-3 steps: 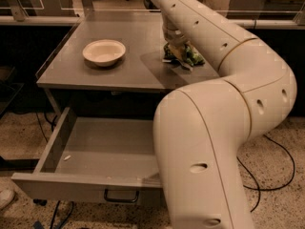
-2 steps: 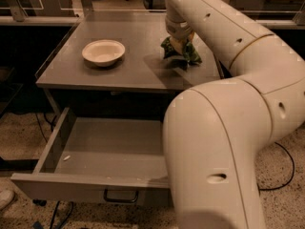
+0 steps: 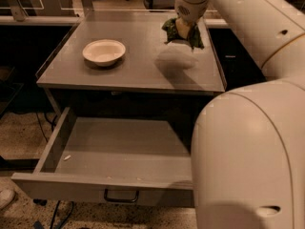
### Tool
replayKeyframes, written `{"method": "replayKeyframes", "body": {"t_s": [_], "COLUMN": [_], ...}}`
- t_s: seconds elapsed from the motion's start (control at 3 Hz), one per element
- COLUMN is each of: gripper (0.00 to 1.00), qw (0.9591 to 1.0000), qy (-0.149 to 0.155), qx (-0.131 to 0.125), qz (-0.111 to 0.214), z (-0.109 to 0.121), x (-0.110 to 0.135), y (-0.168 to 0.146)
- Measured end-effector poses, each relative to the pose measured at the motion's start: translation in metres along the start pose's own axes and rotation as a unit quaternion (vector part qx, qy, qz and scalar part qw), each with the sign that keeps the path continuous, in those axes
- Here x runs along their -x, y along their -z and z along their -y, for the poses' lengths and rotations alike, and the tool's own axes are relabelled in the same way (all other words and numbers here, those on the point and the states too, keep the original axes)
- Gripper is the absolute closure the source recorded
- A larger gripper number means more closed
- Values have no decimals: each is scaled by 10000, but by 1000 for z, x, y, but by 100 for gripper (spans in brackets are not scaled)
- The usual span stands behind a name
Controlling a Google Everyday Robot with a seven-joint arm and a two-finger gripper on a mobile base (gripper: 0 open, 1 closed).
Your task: Place green jalapeno chip bag into top drawer
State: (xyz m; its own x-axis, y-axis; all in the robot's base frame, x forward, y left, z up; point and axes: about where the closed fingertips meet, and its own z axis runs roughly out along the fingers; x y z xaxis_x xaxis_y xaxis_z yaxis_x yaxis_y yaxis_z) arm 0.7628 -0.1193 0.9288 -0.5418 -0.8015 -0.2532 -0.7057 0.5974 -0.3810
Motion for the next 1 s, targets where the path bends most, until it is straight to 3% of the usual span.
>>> {"method": "replayKeyframes", "body": {"t_s": [0.67,1.0], "gripper": [100,100], "qw": [10000,9999], "qy": [83,165], "qx": [-4,6], "qz": [26,18], "z": [-7,-29], "x": [-1,-9], "y": [6,20]}}
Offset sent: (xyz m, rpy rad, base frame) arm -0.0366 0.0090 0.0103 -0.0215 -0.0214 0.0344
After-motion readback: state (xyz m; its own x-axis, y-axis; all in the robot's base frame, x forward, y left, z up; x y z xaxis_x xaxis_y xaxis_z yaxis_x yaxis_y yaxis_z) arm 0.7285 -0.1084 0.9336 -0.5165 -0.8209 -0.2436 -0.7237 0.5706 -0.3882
